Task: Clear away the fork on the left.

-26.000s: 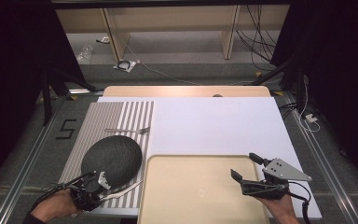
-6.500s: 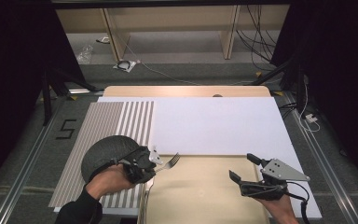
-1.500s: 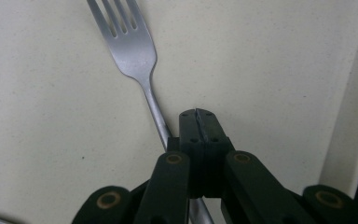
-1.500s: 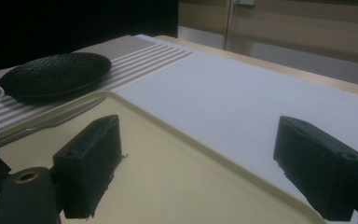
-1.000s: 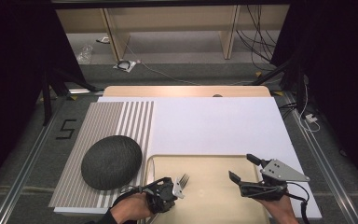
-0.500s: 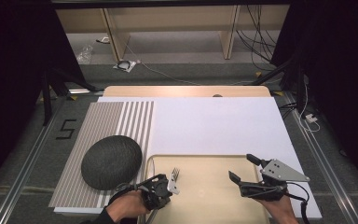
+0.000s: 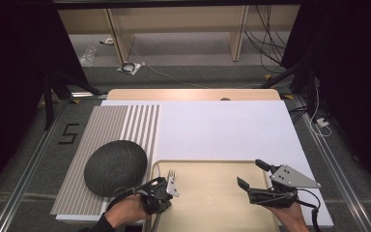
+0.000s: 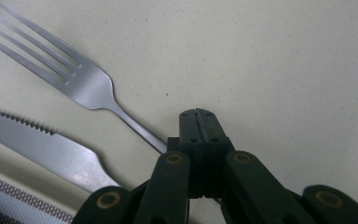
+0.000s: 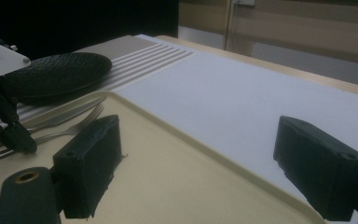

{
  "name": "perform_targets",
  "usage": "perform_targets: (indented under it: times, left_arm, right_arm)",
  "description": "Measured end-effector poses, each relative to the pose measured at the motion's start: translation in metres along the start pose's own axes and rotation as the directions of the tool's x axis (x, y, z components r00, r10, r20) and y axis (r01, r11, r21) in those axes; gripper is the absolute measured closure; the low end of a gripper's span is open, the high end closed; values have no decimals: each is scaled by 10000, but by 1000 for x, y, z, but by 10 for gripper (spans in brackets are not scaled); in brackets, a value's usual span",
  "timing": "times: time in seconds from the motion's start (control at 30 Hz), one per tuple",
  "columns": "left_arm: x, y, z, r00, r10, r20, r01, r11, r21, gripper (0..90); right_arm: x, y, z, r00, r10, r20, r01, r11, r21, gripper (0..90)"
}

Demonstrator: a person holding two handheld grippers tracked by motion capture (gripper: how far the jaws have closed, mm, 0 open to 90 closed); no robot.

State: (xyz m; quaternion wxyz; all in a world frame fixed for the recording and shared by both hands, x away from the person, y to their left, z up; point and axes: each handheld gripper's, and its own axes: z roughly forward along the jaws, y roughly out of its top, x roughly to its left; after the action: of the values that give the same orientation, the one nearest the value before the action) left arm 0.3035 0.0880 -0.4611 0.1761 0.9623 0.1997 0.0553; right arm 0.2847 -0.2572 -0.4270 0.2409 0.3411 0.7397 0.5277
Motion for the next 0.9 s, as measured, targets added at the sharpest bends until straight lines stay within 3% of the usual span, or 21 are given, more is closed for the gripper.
perform_targets:
  times: [0.67,0.9]
  left_arm:
    - [5,-7,-2,9997,-253,-46,253,9997,-13,893]
    - [4,-7,-11,9994,-282,-175,272,9978,-599,834]
  right_arm:
    - [0,0,0,10000,5,-7,-5,10000,1,159]
    - [0,0,0,10000,6,0,-6,10000,2,159]
